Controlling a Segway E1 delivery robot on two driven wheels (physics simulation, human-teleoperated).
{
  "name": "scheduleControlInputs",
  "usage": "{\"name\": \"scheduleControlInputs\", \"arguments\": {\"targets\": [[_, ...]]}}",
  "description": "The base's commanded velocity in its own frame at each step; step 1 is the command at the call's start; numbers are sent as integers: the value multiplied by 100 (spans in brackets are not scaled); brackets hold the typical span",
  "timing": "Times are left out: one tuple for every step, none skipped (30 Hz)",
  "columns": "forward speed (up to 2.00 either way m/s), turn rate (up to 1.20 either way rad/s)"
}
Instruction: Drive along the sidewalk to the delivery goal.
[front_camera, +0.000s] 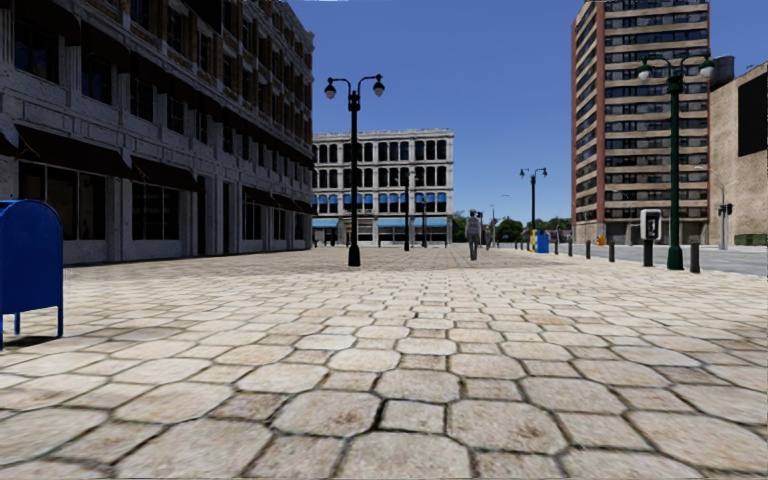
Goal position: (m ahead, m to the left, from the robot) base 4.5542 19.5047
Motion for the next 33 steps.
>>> {"name": "scheduleControlInputs", "arguments": {"targets": [[116, 61], [115, 61], [115, 61], [117, 61], [124, 61], [128, 54], [128, 54], [129, 46], [129, 43], [130, 40], [130, 40], [130, 28], [130, 10], [130, 10], [130, 0], [130, 0], [130, 0], [130, 0], [130, 0], [130, 0], [130, 0], [130, 0], [130, 0], [130, 0], [130, 0], [130, 0], [130, 0], [130, 0], [137, 0], [137, 0], [146, 5], [151, 16], [154, 24]]}}
